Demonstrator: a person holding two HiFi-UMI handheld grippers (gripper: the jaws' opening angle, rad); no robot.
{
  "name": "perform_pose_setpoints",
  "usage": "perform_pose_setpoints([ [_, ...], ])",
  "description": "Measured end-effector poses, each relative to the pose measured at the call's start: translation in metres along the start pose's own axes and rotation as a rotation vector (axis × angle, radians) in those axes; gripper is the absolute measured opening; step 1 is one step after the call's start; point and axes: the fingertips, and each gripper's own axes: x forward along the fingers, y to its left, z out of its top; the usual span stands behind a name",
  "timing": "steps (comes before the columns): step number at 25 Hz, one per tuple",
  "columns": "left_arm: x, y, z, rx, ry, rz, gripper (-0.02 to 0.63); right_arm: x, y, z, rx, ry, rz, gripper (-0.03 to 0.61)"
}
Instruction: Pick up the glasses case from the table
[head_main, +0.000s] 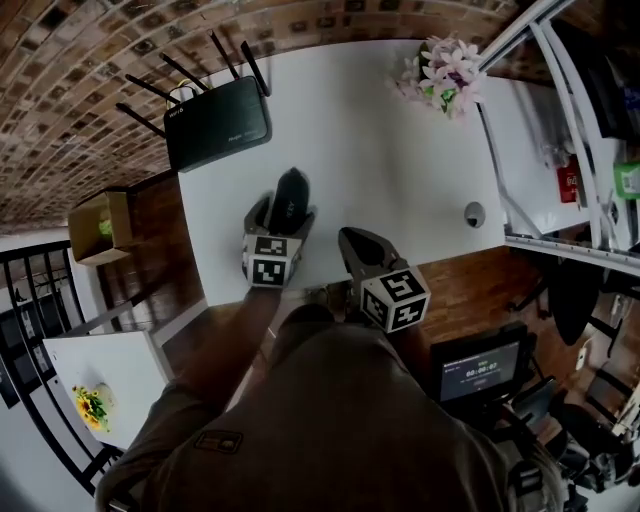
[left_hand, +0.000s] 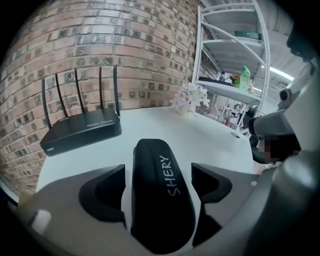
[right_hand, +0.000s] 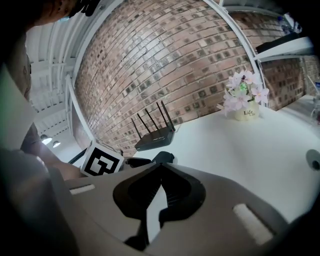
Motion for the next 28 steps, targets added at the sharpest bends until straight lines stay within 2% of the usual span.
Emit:
perform_pose_setpoints([
  [5,0.017,-0.004,-0.003,-0.004,0.074,-0.028,0.393,-0.002,-0.006,0.001,0.009,0.0,-0.013,0.011],
  [10,0.03,0.001,-0.011,-0.015,0.136,-0.019,0.391,-0.005,-0.012,0.002,0.013,-0.001,-0.019,0.011],
  [17,0.035,0.002,-0.017,-0.033,0.165,-0.046,0.388,-0.008,-0.013,0.004,0.012,-0.007,-0.016,0.011],
  [25,0.019,-0.004,-0.014,-0.179,0.111,-0.121,0.383,-0.017,-0.013,0.006,0.009,-0.019,-0.01,0.011],
  [28,0.005,-0.01,-0.004,-0.203,0.044,-0.142,0.383,-0.023,-0.012,0.01,0.003,-0.033,-0.009,0.011],
])
